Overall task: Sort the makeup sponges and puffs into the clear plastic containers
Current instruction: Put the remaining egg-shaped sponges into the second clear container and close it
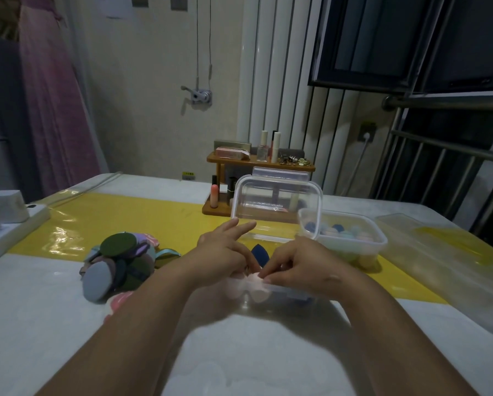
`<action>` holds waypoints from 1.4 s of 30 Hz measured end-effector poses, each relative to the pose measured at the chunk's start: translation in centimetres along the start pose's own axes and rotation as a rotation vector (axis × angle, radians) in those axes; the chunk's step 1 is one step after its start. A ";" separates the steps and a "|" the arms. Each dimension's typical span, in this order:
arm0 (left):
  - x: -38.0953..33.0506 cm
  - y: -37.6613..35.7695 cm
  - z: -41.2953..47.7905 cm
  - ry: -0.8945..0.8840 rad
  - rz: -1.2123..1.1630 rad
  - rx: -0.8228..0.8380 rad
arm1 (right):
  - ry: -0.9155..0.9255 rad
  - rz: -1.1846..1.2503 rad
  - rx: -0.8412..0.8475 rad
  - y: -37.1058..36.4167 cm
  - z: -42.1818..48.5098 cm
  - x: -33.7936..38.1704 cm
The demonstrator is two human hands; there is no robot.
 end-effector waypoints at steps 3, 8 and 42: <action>-0.1 0.0 -0.2 -0.002 0.006 -0.005 | -0.039 -0.099 0.049 -0.5 0.4 0.2; -0.2 -0.1 0.0 0.011 -0.027 0.021 | -0.075 -0.158 0.030 -0.4 0.8 0.2; 1.1 0.4 -0.1 -0.073 -0.275 -0.096 | 0.030 0.086 -0.171 0.8 -0.2 0.5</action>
Point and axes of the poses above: each hand's wrist, its own z-axis towards the middle knuckle, its own y-axis out of the back of the hand, x = y × z, the point moved 10 cm from there along z, towards the middle knuckle, and after that the axes turned 10 degrees about x, right-handed, at the moved point
